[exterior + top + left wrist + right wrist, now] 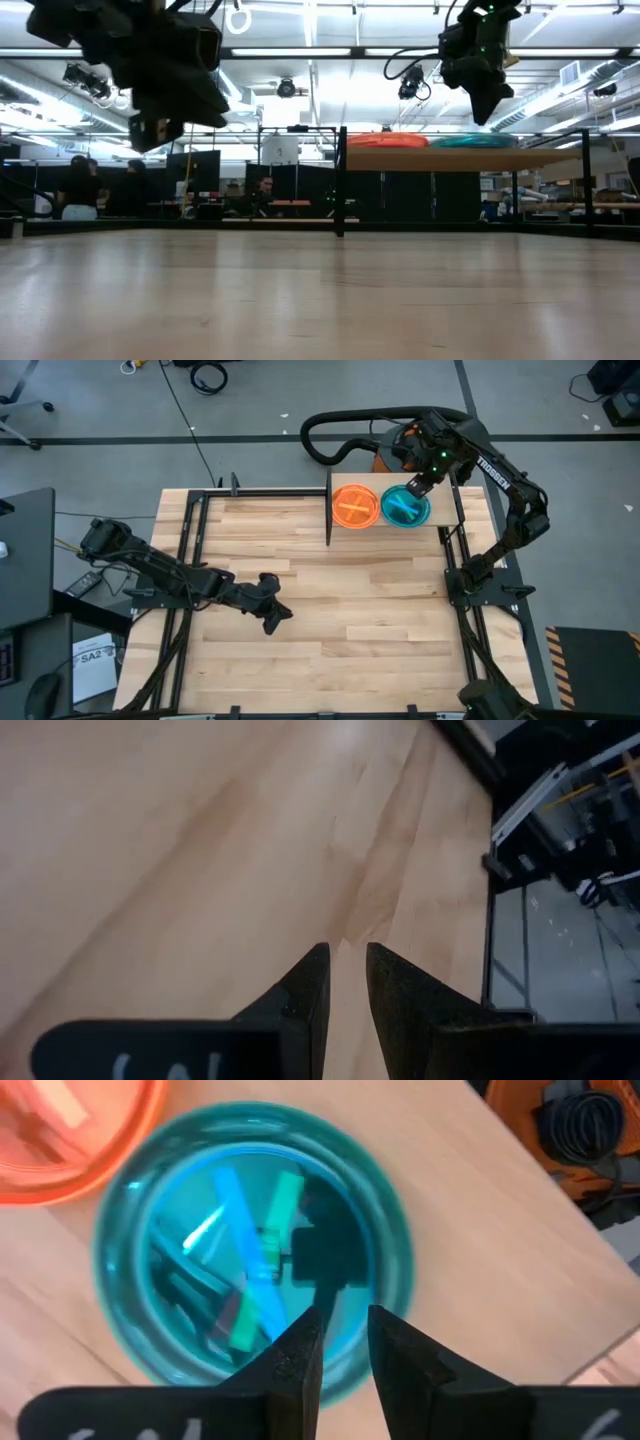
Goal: Place and stack plates onto a shelf
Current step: Return to Home Position
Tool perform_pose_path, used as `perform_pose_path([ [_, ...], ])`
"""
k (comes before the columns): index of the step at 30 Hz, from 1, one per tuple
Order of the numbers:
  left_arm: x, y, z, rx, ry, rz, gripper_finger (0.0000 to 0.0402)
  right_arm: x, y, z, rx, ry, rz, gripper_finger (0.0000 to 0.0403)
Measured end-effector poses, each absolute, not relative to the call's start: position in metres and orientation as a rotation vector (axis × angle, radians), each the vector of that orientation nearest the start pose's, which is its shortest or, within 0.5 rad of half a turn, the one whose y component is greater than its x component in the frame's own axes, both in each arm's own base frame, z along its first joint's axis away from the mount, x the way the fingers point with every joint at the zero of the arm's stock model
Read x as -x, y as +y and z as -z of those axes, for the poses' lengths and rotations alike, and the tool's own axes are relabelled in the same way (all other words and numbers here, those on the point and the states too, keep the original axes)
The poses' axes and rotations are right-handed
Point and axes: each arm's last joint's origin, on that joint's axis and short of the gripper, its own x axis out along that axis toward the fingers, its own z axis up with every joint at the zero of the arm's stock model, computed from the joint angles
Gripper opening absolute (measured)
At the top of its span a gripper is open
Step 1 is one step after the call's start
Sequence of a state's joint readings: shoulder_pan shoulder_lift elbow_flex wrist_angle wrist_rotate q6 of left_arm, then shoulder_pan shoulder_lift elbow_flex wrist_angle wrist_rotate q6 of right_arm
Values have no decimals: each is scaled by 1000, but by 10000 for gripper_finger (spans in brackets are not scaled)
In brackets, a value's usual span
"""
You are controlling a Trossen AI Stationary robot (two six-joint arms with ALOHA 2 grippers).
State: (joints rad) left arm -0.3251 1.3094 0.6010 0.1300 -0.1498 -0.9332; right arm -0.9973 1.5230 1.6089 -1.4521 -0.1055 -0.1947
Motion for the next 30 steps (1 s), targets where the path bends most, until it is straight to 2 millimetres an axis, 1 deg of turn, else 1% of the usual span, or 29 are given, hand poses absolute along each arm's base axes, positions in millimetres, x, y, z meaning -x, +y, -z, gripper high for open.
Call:
perform_pose_path([
  [5, -253, -71, -200, 701, 491, -68, 75, -163, -210, -353, -574, 1253, 592, 87],
  [8, -257, -67, -207, 657, 409, -38, 75, -175, -200, -353, -550, 1260, 544, 87],
  [14, -264, -60, -223, 555, 235, 14, 75, -202, -174, -354, -524, 1254, 395, 87],
  [18, -267, -55, -232, 492, 144, 28, 75, -220, -154, -354, -506, 1242, 355, 87],
  [23, -268, -49, -237, 435, 87, 20, 75, -244, -126, -356, -449, 1196, 286, 87],
  [27, -269, -45, -239, 397, 68, 11, 75, -263, -105, -359, -373, 1131, 209, 87],
  [30, -267, -43, -243, 372, 52, 9, 75, -274, -90, -362, -354, 1073, 176, 87],
])
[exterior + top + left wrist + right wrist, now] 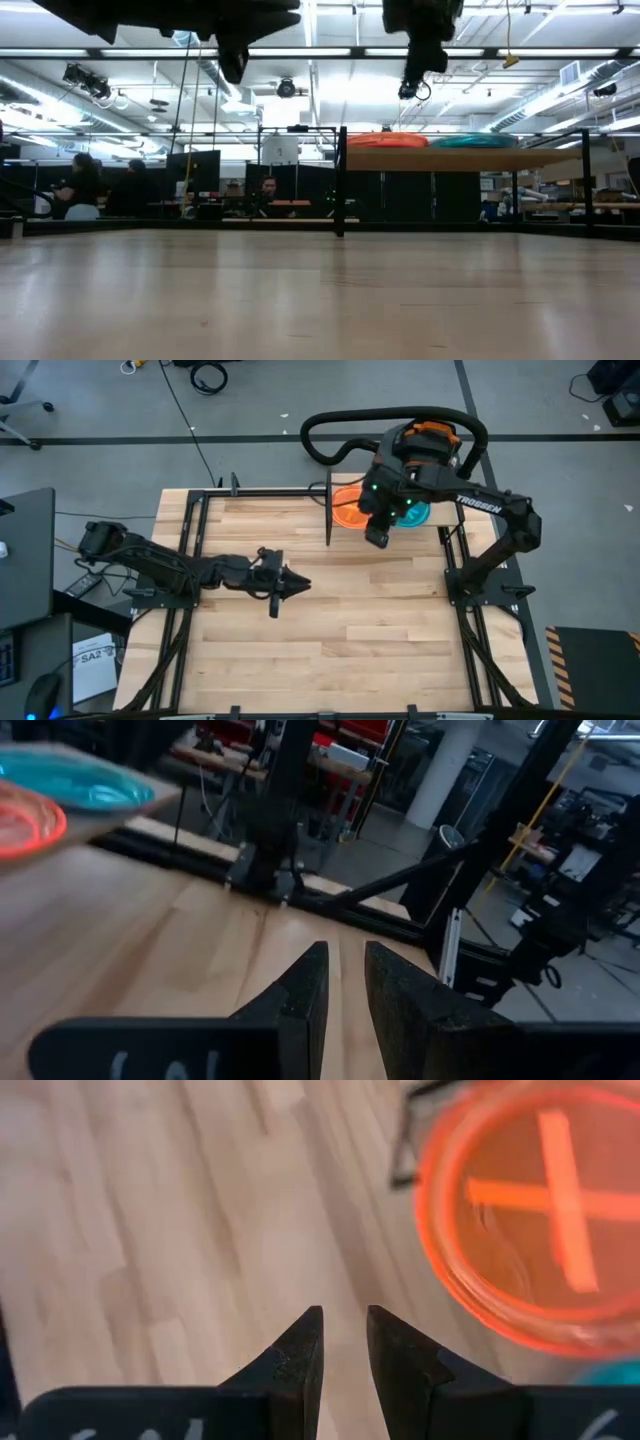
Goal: Place and stack plates onto a shelf
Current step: Return to Home Position
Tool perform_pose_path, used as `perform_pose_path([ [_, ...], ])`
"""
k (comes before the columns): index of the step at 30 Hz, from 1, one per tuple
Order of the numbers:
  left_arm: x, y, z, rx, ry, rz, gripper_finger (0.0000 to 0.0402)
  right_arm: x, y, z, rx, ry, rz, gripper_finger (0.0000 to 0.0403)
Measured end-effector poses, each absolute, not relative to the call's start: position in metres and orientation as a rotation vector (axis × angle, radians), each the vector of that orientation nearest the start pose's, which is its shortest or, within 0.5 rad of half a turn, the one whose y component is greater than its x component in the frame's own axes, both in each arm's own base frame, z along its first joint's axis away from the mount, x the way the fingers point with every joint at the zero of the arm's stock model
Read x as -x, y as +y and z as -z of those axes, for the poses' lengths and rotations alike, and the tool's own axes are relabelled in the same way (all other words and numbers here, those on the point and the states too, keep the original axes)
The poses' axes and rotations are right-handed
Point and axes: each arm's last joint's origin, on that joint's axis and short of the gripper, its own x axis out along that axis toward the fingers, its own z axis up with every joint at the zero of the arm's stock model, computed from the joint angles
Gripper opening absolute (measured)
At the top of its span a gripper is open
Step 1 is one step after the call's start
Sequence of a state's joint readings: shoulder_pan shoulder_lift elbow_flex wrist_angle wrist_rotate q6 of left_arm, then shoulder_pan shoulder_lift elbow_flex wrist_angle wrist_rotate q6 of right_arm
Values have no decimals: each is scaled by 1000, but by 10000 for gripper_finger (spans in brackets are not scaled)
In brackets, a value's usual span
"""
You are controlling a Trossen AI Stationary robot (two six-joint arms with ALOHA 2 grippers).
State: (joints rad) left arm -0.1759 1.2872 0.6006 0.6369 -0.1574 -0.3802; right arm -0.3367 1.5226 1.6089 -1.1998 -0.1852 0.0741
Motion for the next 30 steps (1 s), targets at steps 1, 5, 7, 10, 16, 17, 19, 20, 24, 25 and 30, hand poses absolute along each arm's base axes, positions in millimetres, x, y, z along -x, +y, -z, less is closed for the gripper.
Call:
perform_pose_path([
  [1, -265, -42, -246, 357, 45, 10, 75, -277, -86, -363, -348, 1053, 164, 87],
  [5, -255, -41, -260, 298, -7, 19, 68, -282, -68, -374, -308, 956, 115, 87],
  [7, -248, -40, -268, 276, -19, 22, 61, -280, -60, -382, -290, 902, 102, 87],
  [10, -237, -37, -278, 248, -28, 19, 48, -270, -50, -398, -279, 822, 83, 87],
  [16, -212, -31, -294, 191, -44, -49, 28, -233, -33, -430, -229, 673, 77, 87],
  [17, -208, -30, -296, 182, -43, -61, 25, -226, -30, -435, -217, 651, 85, 87],
  [19, -202, -28, -298, 169, -38, -86, 19, -211, -25, -444, -198, 605, 104, 87],
  [20, -198, -27, -300, 166, -34, -95, 17, -203, -22, -448, -195, 583, 113, 87],
  [24, -184, -24, -304, 146, -20, -112, 11, -177, -13, -462, -173, 503, 134, 87],
  [25, -181, -24, -305, 141, -18, -116, 11, -171, -12, -464, -166, 487, 138, 87],
  [30, -159, -20, -310, 136, -9, -119, 10, -148, -5, -465, -140, 424, 150, 87],
])
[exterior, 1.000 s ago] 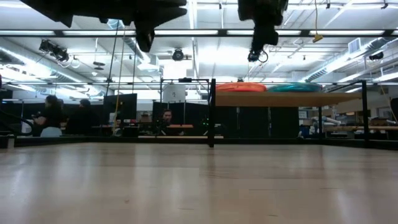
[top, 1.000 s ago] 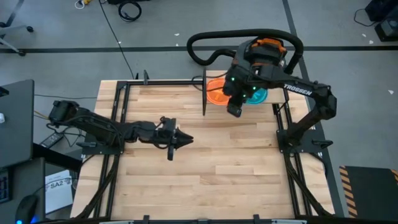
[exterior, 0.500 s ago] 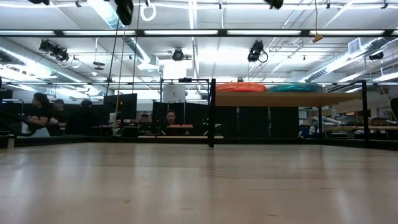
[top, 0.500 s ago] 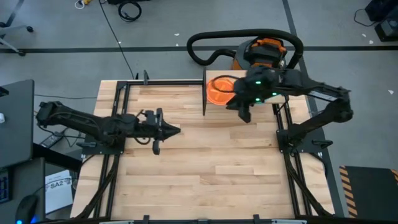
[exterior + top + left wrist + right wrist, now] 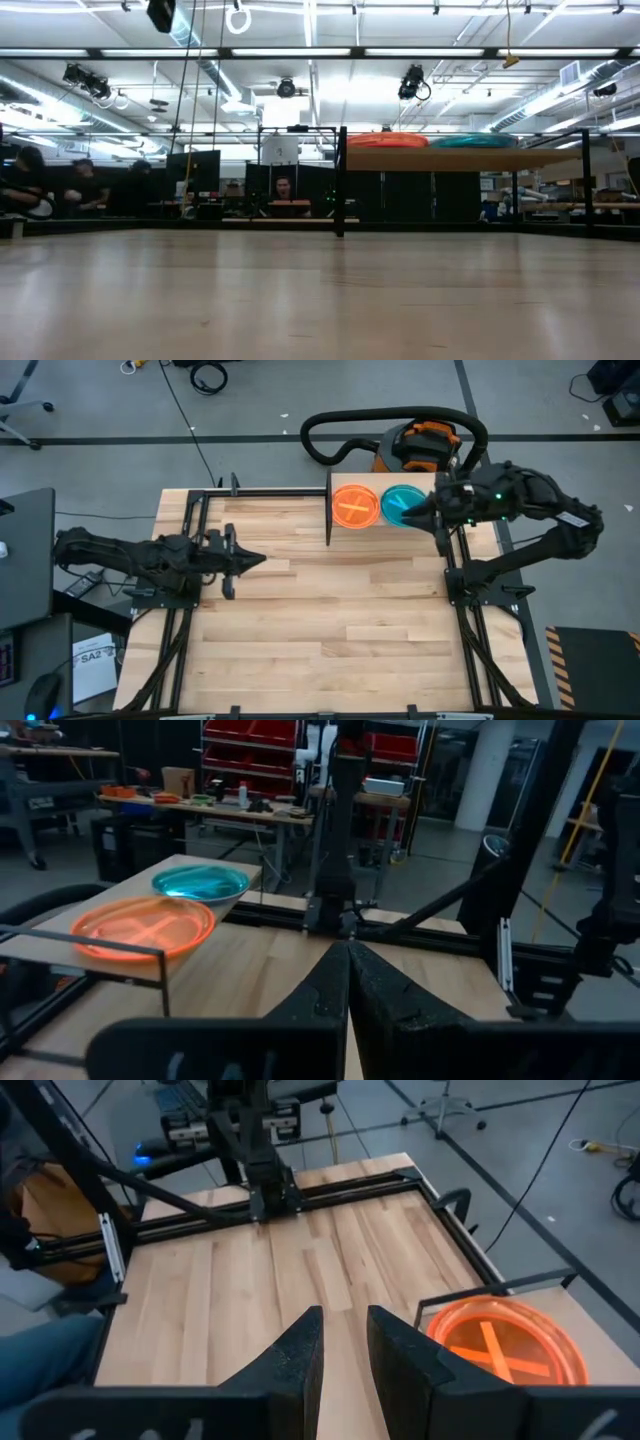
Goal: Place and stack plates onto a shelf
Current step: Return to Home Position
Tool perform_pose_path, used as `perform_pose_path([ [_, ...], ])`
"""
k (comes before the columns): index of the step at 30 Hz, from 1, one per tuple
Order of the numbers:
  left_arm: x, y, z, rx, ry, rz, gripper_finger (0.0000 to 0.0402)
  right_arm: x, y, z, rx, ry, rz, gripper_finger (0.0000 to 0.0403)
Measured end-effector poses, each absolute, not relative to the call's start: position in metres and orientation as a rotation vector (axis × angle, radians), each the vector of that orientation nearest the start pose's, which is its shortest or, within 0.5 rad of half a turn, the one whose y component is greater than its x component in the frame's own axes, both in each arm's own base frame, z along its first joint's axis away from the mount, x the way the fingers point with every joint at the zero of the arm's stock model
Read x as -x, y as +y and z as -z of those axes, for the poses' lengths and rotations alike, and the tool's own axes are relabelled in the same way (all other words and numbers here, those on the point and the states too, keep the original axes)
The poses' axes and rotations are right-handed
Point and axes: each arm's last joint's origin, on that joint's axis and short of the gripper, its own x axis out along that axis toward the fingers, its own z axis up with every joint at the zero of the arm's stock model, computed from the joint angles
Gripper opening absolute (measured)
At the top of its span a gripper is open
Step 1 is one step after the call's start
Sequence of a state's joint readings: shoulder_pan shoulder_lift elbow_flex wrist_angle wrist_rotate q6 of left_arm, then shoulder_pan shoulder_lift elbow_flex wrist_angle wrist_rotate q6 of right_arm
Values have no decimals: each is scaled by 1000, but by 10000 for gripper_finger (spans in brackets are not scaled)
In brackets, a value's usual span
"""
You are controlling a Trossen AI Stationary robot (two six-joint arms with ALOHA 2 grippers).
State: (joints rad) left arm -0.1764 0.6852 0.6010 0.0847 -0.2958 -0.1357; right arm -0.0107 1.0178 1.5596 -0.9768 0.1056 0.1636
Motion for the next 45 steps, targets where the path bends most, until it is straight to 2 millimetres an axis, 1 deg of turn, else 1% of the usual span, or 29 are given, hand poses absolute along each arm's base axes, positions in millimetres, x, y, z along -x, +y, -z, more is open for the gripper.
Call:
perform_pose_path([
  [3, -146, -17, -312, 133, -2, -131, 10, -138, -3, -455, -130, 411, 161, 87],
  [10, -116, -10, -312, 128, 11, -203, 10, -123, -2, -420, -134, 361, 148, 87],
  [14, -106, -8, -309, 119, 38, -217, 10, -117, -2, -400, -138, 320, 144, 87],
  [19, -98, -6, -305, 118, 74, -220, 9, -110, -2, -374, -164, 285, 144, 87],
  [25, -93, -6, -303, 112, 88, -220, 9, -103, -2, -344, -170, 225, 139, 87],
  [33, -93, -6, -297, 101, 130, -223, 9, -94, -2, -310, -178, 159, 133, 87],
  [37, -98, -7, -284, 94, 154, -225, 9, -92, -2, -294, -204, 113, 130, 87],
  [45, -109, -9, -254, 103, 120, -222, 9, -91, -1, -265, -215, 42, 79, 87],
])
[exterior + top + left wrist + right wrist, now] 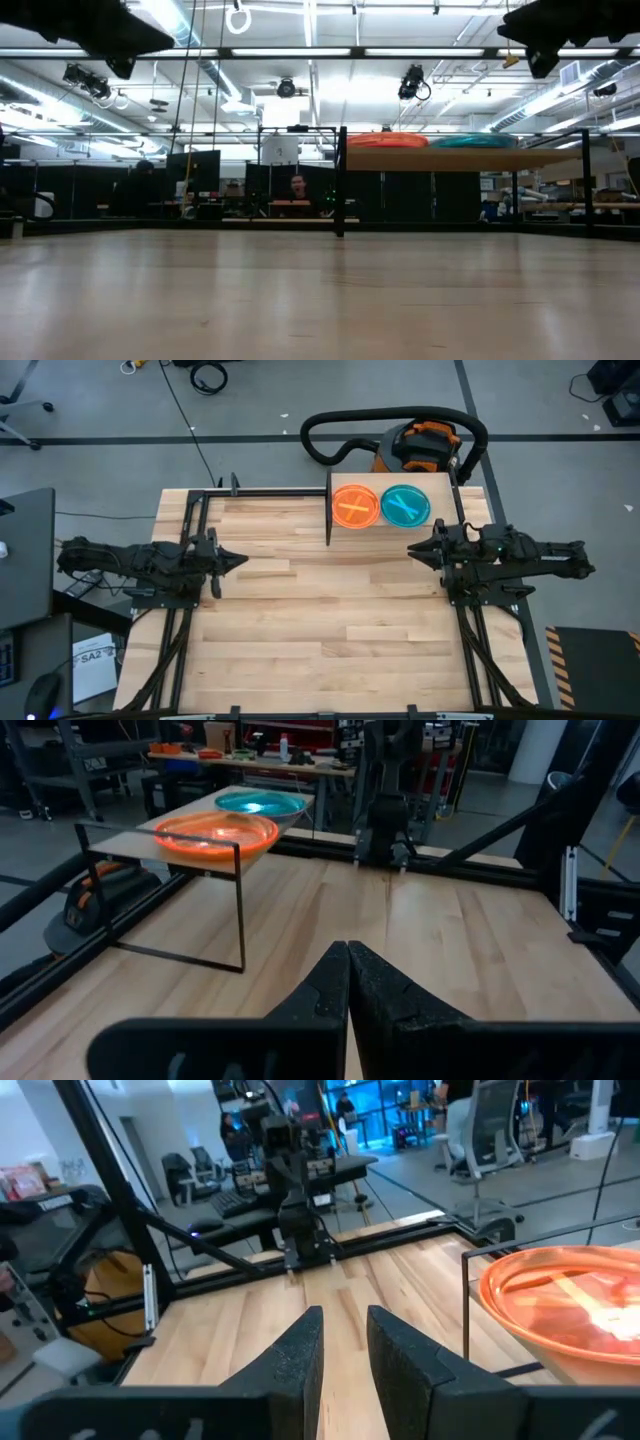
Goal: Place and stack plates onto a shelf
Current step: Return to Home Position
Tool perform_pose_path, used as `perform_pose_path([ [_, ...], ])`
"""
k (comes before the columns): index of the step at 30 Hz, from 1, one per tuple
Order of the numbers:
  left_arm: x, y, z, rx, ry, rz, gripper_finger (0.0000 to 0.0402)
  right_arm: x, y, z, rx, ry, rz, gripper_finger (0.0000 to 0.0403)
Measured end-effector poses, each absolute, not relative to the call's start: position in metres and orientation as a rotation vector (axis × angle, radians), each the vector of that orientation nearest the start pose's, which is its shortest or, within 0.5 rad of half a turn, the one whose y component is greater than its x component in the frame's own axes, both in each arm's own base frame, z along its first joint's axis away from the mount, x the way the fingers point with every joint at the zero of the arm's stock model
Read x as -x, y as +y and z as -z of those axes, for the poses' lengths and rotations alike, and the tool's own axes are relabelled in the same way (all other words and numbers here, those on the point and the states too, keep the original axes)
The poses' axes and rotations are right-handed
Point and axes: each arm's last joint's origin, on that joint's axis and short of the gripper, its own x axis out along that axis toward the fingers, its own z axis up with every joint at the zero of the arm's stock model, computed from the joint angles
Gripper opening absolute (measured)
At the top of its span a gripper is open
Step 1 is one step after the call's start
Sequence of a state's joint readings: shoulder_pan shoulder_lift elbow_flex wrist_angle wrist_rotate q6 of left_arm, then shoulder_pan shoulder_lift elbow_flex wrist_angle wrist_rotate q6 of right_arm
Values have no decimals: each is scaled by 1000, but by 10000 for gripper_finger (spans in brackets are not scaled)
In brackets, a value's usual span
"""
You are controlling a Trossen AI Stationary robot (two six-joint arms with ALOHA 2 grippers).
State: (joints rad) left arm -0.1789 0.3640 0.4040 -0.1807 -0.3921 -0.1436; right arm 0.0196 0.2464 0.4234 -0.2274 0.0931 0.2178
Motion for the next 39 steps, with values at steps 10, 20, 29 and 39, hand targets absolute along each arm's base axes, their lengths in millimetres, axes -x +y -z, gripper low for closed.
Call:
perform_pose_path([
  [10, -102, -7, -233, 116, 56, -217, 9, -82, -1, -246, -219, -21, 70, 87],
  [20, -92, -7, -221, 135, -3, -172, 9, -75, -1, -231, -239, -65, 65, 87],
  [29, -90, -7, -220, 117, -19, -148, 9, -82, -1, -210, -286, -28, 69, 87],
  [39, -90, -8, -220, 112, -17, -112, 9, -88, -1, -199, -281, -57, 65, 87],
])
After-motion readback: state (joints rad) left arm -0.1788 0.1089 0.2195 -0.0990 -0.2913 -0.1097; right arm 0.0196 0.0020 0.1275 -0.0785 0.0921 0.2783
